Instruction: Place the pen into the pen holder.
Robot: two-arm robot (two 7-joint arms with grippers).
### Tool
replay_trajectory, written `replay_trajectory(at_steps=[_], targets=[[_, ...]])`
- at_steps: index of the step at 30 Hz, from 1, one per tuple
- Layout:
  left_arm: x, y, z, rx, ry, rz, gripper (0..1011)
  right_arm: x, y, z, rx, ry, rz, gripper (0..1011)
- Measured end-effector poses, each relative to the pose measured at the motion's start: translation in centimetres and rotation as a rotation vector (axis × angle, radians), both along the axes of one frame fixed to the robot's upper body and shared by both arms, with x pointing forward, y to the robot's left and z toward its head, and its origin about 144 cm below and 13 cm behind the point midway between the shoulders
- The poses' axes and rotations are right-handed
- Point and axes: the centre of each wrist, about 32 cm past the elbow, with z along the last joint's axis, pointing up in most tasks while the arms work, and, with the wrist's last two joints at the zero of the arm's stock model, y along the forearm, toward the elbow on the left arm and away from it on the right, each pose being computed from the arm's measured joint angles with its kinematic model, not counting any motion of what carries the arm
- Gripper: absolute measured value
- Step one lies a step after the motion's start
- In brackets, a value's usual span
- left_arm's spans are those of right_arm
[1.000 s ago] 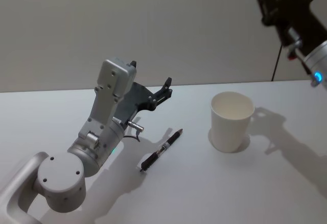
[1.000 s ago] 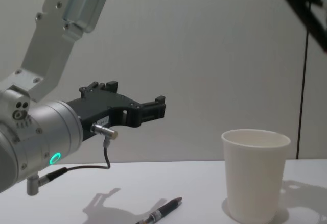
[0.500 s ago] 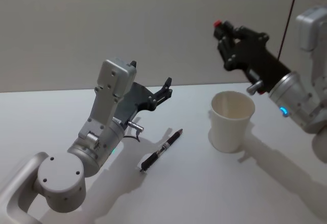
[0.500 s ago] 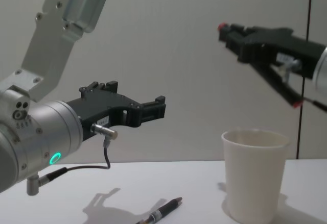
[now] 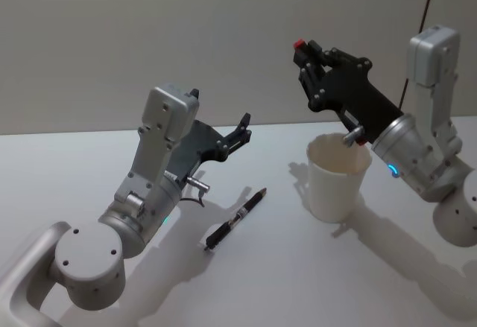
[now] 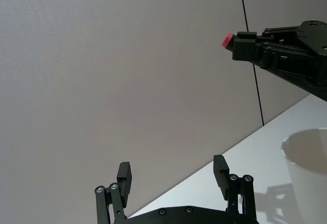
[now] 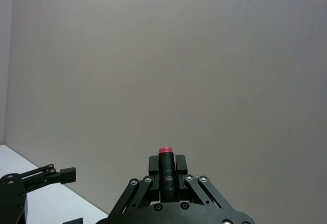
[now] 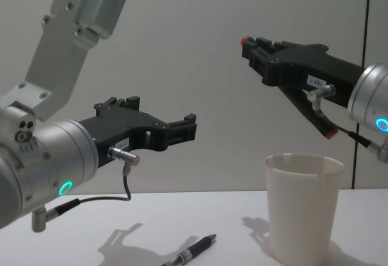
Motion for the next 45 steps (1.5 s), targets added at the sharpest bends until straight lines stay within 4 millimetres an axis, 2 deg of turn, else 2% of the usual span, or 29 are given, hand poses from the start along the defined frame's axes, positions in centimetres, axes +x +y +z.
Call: replay_trajectory(at_steps=[26, 45], targets=[[0.0, 0.0, 0.0, 0.0, 0.0, 0.0, 1003, 0.2, 0.3, -2.5, 0.003, 0.024, -0.012, 182], [0.0, 0.0, 0.0, 0.0, 0.0, 0.0, 1003, 0.4, 0.9, -3.2, 0.0, 0.023, 0.007, 182]])
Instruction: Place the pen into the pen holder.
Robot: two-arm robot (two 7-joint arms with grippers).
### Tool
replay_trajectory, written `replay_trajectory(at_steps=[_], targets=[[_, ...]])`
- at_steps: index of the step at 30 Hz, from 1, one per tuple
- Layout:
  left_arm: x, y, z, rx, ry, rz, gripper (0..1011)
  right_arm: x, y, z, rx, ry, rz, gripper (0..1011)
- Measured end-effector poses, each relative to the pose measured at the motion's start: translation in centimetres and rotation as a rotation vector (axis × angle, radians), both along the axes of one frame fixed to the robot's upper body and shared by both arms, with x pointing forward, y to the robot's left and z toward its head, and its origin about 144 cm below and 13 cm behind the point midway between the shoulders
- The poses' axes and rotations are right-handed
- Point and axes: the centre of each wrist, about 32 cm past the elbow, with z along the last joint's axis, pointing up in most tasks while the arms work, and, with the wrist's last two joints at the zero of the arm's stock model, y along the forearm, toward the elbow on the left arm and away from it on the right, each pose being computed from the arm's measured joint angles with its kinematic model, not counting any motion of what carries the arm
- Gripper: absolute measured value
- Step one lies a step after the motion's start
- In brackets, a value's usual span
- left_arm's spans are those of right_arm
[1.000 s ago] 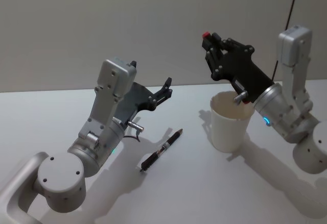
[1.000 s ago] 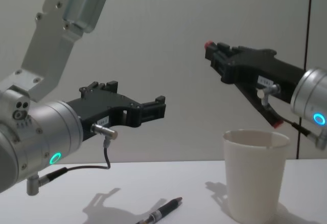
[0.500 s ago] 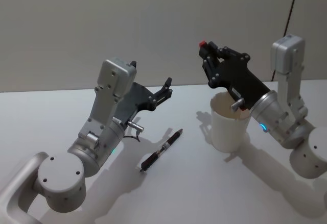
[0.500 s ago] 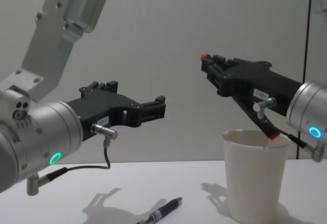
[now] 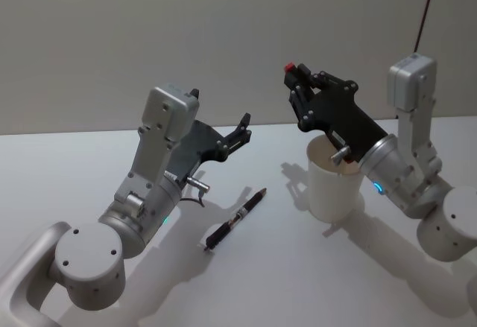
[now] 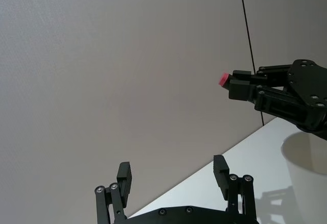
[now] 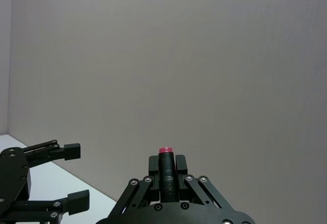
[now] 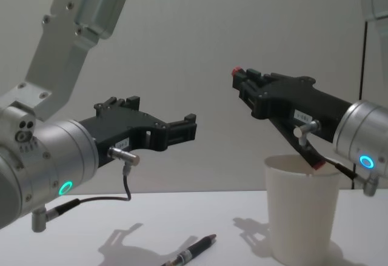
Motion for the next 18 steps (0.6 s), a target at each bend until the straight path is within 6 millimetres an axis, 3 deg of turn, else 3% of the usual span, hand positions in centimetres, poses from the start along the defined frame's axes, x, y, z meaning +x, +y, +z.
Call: replay_trajectory(at_steps=[18], targets=[[0.0, 0.0, 0.0, 0.0, 0.0, 0.0, 1004, -0.8, -0.99, -0.31, -0.003, -0.003, 0.0, 182]])
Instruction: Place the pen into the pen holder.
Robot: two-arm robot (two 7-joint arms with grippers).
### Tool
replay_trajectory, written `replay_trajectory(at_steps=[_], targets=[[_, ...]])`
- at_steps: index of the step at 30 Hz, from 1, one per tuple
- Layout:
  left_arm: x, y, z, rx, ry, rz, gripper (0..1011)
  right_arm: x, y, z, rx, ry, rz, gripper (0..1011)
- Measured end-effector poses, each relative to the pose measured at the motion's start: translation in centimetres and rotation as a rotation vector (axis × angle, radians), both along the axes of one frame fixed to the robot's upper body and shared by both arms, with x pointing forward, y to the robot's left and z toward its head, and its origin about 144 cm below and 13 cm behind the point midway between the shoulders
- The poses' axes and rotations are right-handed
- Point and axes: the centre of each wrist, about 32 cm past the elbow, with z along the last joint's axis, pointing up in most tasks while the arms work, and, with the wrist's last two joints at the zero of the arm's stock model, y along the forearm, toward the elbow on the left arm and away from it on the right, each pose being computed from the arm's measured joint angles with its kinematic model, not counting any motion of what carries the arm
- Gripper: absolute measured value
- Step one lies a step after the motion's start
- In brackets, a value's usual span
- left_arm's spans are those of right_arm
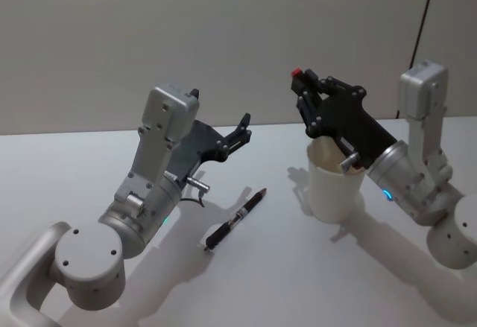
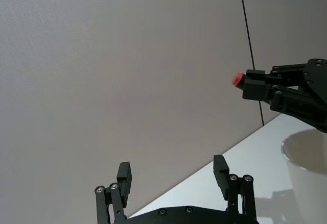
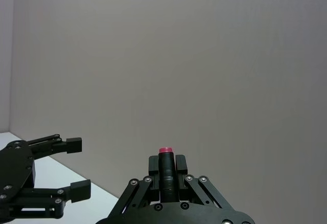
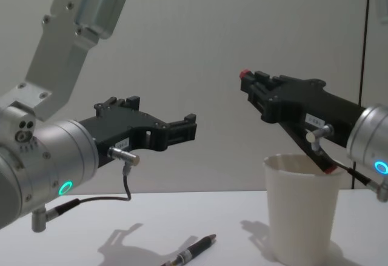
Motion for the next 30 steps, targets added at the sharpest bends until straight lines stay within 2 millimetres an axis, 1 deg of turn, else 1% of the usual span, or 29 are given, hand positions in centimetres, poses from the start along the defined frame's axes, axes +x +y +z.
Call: replay_trajectory(at_steps=[10, 30], targets=[[0.0, 0.0, 0.0, 0.0, 0.0, 0.0, 1003, -0.06, -0.44, -0.26, -0.013, -0.007, -0.01, 182], [0.0, 0.0, 0.0, 0.0, 0.0, 0.0, 1003, -0.04, -0.23, -0.96, -0.032, -0.009, -0.015, 182]])
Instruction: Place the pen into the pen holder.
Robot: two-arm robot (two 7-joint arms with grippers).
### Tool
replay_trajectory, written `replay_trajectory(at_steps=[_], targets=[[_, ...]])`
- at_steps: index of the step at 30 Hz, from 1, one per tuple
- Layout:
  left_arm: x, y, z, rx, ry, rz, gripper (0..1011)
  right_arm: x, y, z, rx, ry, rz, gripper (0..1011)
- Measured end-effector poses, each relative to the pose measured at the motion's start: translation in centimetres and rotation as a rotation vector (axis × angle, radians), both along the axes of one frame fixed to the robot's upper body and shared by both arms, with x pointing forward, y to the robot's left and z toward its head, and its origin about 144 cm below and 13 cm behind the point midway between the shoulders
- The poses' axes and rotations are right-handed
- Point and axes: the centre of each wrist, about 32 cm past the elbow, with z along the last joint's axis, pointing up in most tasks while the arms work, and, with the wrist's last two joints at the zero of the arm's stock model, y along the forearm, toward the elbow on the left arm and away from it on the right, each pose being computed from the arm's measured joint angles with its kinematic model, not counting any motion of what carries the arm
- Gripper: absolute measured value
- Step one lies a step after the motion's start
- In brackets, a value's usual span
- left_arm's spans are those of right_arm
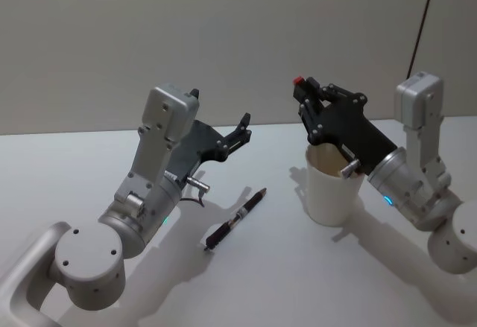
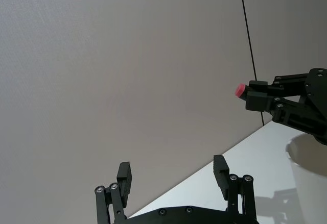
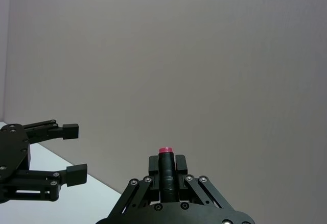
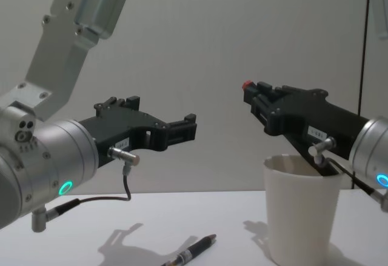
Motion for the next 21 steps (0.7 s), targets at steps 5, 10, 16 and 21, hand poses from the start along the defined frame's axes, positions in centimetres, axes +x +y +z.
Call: replay_trajectory(at_steps=[5, 10, 16, 21], targets=[[0.0, 0.0, 0.0, 0.0, 0.0, 0.0, 1003, -0.15, -0.13, -0.25, -0.007, 0.004, -0.007, 182], [0.0, 0.0, 0.0, 0.0, 0.0, 0.0, 1003, -0.29, -0.32, -0.48, -0.013, 0.008, -0.015, 182], [0.0, 0.0, 0.0, 0.0, 0.0, 0.0, 1003, -0.47, -0.52, -0.74, -0.021, 0.012, -0.027, 182], [0.0, 0.0, 0.0, 0.0, 0.0, 0.0, 1003, -0.58, -0.65, -0.87, -0.026, 0.013, -0.036, 182]])
